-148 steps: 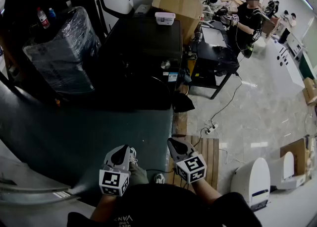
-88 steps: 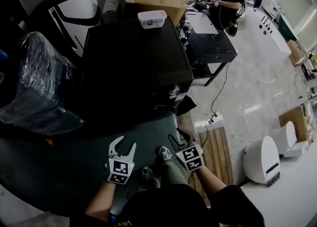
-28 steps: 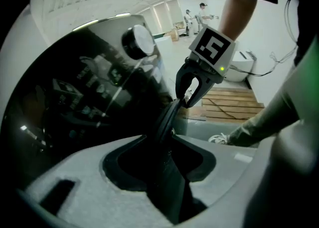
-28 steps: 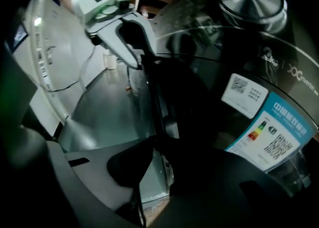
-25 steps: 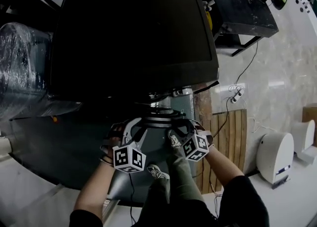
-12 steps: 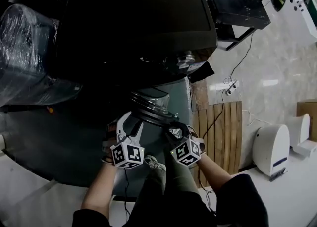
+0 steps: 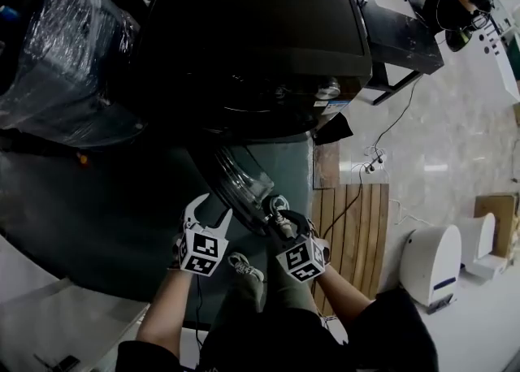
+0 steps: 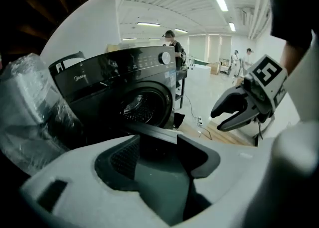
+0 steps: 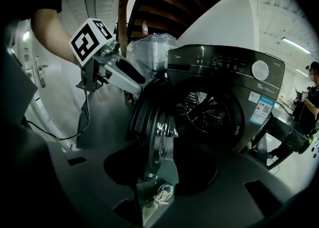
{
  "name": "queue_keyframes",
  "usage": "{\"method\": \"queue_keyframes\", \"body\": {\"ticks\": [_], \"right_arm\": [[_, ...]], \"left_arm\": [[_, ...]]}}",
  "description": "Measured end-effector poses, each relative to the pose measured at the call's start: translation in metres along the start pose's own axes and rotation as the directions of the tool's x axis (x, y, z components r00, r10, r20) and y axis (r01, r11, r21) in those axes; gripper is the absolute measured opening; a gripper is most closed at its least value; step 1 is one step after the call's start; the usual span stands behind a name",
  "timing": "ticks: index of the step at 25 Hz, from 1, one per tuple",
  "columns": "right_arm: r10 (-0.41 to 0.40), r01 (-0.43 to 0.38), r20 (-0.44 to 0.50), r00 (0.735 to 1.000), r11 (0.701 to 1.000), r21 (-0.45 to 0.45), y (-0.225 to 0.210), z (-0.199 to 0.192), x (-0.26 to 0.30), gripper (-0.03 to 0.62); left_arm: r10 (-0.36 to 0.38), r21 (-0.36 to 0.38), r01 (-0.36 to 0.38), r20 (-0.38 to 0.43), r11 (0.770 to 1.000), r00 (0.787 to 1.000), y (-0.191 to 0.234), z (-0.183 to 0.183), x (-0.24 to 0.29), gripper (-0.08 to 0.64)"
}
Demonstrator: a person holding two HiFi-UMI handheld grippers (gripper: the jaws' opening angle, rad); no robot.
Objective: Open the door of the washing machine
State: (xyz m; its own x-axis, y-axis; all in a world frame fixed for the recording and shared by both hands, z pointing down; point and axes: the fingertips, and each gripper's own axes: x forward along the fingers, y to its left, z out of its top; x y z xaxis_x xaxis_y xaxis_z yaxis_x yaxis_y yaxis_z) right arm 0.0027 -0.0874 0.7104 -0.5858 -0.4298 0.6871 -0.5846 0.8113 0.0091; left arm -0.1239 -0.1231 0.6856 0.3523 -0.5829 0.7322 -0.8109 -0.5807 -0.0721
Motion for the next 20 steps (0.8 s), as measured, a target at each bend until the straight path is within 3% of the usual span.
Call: {"method": "queue_keyframes", "body": {"ticks": [3,6,10,14,20], "right_arm": [[0.009,-0.009,0.008,1.000,1.000,-0.027,0.018,0.011,-0.004,0.156],[0.025,-0.024,0.014,1.000,0.998,-0.055,0.037,0.024,-0.005,0.156],[0.048,-0.046,0.023,0.999,0.995,-0.092,0.061,0.040,-0.003,0.156],[0.080,-0.077,0.025,0.996,0.990,-0.121,0.084,0.053,0.002,0.156],[0.137,-0.130,0.035,0.990,0.979,-0.155,0.112,0.078,0.018,0.156]], "left_arm": [[-0.006,-0.129,0.006,0.000,0.992,1.000,0.005,-0.020,-0.017,0.230],[0.010,-0.208,-0.013,-0.015,0.978,1.000,0.016,-0.041,-0.032,0.230],[0.092,-0.300,-0.091,-0.013,0.950,0.996,0.045,-0.072,-0.053,0.233],[0.169,-0.337,-0.170,-0.035,0.926,0.985,0.082,-0.097,-0.070,0.233],[0.268,-0.324,-0.284,-0.093,0.902,0.959,0.144,-0.132,-0.087,0.233]]}}
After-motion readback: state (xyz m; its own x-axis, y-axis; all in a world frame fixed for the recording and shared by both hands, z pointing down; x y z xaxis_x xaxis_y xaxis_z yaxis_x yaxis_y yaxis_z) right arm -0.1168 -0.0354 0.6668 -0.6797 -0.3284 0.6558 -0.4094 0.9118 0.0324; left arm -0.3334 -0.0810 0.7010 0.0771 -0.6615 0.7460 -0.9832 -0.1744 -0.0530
